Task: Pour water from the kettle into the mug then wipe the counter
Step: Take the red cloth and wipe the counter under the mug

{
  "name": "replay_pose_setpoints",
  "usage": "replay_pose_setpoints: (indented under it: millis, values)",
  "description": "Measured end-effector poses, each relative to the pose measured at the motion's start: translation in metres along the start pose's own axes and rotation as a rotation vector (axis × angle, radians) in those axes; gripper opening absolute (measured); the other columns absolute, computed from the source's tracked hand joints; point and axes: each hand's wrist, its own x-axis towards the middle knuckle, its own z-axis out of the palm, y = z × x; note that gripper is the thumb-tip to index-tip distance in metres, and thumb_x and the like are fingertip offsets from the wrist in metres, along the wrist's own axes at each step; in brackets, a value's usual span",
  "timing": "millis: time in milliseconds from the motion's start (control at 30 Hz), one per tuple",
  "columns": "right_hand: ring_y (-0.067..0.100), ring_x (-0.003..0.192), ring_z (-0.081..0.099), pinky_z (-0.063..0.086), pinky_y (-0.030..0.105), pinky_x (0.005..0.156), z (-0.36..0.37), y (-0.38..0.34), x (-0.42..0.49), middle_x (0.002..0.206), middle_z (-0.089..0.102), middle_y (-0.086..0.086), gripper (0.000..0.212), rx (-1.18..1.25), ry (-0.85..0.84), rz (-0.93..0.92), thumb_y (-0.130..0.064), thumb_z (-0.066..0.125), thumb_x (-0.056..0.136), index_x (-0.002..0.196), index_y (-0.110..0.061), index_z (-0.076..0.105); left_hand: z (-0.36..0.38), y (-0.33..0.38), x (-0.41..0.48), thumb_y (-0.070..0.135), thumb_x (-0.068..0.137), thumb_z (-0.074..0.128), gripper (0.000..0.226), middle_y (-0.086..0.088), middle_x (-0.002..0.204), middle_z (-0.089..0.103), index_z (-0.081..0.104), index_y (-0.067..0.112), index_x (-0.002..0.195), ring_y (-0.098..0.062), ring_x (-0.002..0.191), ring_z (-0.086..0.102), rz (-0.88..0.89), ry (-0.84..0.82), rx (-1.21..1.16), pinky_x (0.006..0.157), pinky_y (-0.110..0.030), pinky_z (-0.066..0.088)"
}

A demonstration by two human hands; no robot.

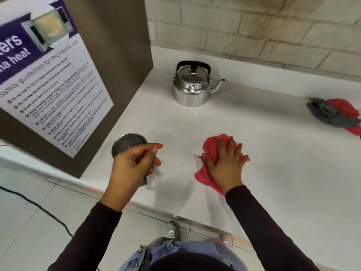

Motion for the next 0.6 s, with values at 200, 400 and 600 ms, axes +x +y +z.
replay_pose_setpoints:
  millis: [200, 400, 600]
  values:
    - [0.048, 0.141, 0.015, 0.009, 0.067, 0.109, 0.022, -0.005, 0.001, 0.154, 0.025, 0.02, 0.062, -0.177, 0.074, 0.065, -0.053, 0.038, 0.092, 0.144, -0.02, 0.034, -0.037, -0.036, -0.008, 0.026, 0.089, 0.057, 0.038, 0.006, 0.048, 0.055, 0.056, 0.003, 0.058, -0.002, 0.049, 0.05, -0.044, 0.313, -0.075, 0.056, -0.01, 0.046]
    - [0.034, 0.14, 0.029, 0.02, 0.051, 0.115, 0.024, -0.011, 0.011, 0.153, 0.032, 0.016, 0.051, -0.088, 0.059, -0.172, -0.019, 0.043, 0.092, 0.143, -0.015, 0.038, -0.037, -0.067, -0.022, 0.049, 0.081, 0.058, 0.035, 0.001, 0.075, 0.066, 0.062, 0.015, 0.074, -0.009, 0.076, 0.063, -0.346, 0.242, -0.115, 0.069, -0.034, 0.054]
    - [0.029, 0.123, 0.051, 0.043, 0.045, 0.099, 0.028, -0.028, 0.026, 0.138, 0.053, 0.008, 0.044, 0.264, 0.024, -0.265, -0.009, 0.045, 0.088, 0.129, -0.023, 0.053, -0.015, -0.072, -0.029, 0.063, 0.074, 0.058, 0.041, 0.005, 0.098, 0.075, 0.075, 0.027, 0.081, -0.01, 0.103, 0.064, -0.488, -0.098, -0.3, 0.089, -0.033, 0.05]
